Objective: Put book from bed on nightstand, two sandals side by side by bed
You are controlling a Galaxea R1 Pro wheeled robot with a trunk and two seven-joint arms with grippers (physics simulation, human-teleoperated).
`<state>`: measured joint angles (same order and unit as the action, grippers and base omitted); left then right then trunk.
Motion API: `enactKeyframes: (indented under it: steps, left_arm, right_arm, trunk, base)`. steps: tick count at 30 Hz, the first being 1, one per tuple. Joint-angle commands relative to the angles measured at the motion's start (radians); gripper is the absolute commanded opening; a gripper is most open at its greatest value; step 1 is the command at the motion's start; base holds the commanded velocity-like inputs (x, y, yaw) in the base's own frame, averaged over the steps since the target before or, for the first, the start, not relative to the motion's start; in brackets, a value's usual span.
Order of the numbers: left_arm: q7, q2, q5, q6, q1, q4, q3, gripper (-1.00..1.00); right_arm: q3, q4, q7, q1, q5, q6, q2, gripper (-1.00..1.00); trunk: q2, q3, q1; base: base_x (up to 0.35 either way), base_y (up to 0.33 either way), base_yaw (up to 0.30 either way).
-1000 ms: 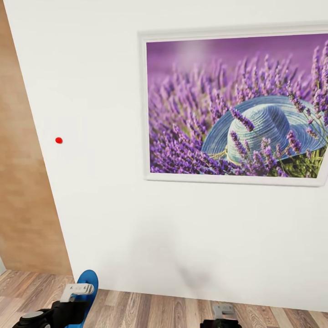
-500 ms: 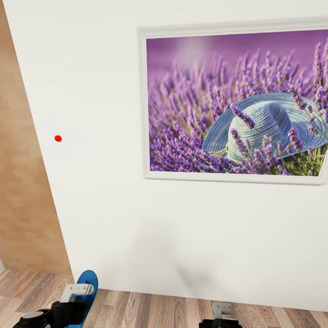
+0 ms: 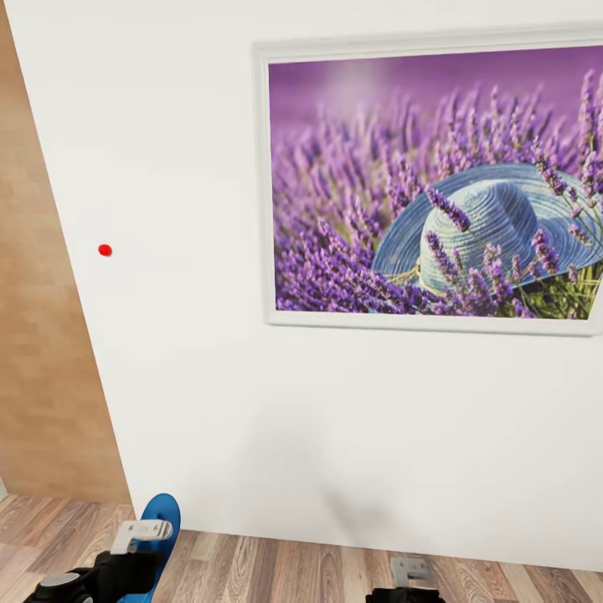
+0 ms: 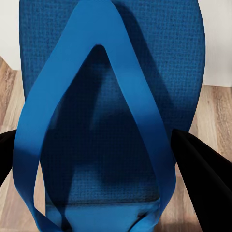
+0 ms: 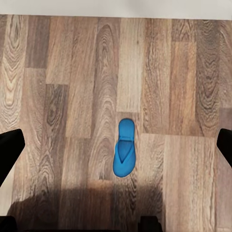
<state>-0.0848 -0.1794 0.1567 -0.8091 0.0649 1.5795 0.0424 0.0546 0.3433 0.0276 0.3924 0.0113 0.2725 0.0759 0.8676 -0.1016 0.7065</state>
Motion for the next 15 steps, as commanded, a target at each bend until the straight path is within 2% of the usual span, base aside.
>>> enactKeyframes:
  steps: [1,8,10,15]
  left_arm:
    - [-0.003,0.0,0.005,-0.002,0.0,-0.002,0.001,-1.0]
    - [-0.001,0.0,0.001,0.014,-0.001,-0.013,0.0,-1.0]
    - [-0.002,0.0,-0.001,0.056,-0.002,-0.051,0.0,-1.0]
    - [-0.003,0.0,0.003,0.085,-0.002,-0.095,0.0,-1.0]
  right_arm:
    - [0.005,0.002,0.002,0.0,0.001,0.005,0.001,1.0]
    - [0.004,0.001,0.002,0.0,0.001,0.005,0.001,1.0]
    - [0.004,0.0,0.002,0.0,0.001,0.005,0.001,1.0]
    - [0.004,0.0,0.002,0.0,0.001,0.005,0.001,1.0]
  trunk:
    - [0.008,-0.005,0.004]
    - [0.057,-0.027,0.031]
    - [0.071,-0.033,0.039]
    - [0.106,-0.048,0.058]
  base:
    - [0.0,0.0,0.0]
    - [0.0,0.0,0.0]
    - [0.0,0.0,0.0]
    - [0.0,0.0,0.0]
